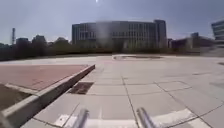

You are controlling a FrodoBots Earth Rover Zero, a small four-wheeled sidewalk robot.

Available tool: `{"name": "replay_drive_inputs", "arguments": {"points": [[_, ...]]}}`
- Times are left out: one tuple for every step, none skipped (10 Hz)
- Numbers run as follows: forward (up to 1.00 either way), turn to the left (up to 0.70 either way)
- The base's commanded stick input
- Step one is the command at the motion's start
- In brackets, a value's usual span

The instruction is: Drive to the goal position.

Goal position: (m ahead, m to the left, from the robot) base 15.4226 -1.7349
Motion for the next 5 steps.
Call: {"name": "replay_drive_inputs", "arguments": {"points": [[0.70, -0.33], [0.70, -0.34], [0.70, -0.06], [0.70, 0.00], [0.70, 0.00]]}}
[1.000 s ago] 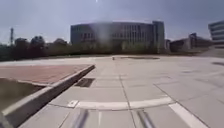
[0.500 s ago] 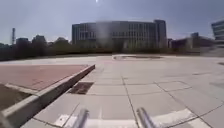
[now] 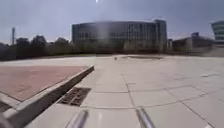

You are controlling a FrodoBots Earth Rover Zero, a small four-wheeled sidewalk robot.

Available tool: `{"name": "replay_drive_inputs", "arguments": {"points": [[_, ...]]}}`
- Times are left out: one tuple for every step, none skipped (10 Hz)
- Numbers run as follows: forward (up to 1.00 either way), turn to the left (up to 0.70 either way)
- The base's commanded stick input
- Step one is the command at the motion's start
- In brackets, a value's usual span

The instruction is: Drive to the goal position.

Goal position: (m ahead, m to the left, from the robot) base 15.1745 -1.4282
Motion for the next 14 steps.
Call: {"name": "replay_drive_inputs", "arguments": {"points": [[0.70, 0.00], [0.70, 0.00], [0.70, 0.00], [0.70, 0.00], [0.70, 0.00], [0.70, 0.00], [0.70, 0.00], [0.70, 0.00], [0.70, 0.00], [0.70, 0.00], [0.70, 0.00], [0.70, 0.00], [0.70, 0.00], [0.70, 0.00]]}}
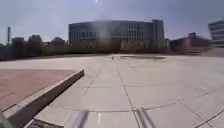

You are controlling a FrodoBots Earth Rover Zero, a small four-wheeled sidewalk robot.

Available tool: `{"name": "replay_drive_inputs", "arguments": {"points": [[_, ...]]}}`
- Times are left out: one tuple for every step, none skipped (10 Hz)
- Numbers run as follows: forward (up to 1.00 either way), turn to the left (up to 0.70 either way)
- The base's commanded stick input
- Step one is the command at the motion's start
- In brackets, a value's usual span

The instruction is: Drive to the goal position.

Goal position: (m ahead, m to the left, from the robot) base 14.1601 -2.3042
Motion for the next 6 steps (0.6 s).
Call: {"name": "replay_drive_inputs", "arguments": {"points": [[0.70, 0.00], [0.70, 0.00], [0.70, 0.00], [0.70, 0.00], [0.70, 0.00], [0.70, 0.00]]}}
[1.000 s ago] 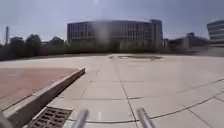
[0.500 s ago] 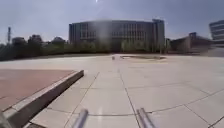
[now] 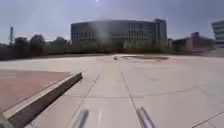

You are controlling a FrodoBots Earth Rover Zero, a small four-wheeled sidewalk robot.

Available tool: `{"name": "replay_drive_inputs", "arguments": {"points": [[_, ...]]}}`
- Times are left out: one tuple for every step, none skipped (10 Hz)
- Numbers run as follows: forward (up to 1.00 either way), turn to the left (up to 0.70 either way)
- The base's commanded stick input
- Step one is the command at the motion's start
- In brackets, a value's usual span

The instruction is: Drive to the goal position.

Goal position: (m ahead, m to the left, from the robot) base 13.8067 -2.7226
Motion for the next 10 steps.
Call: {"name": "replay_drive_inputs", "arguments": {"points": [[0.70, 0.01], [0.70, 0.01], [0.70, 0.02], [0.70, 0.02], [0.70, 0.02], [0.70, 0.01], [0.70, 0.00], [0.70, 0.01], [0.70, 0.00], [0.70, 0.02]]}}
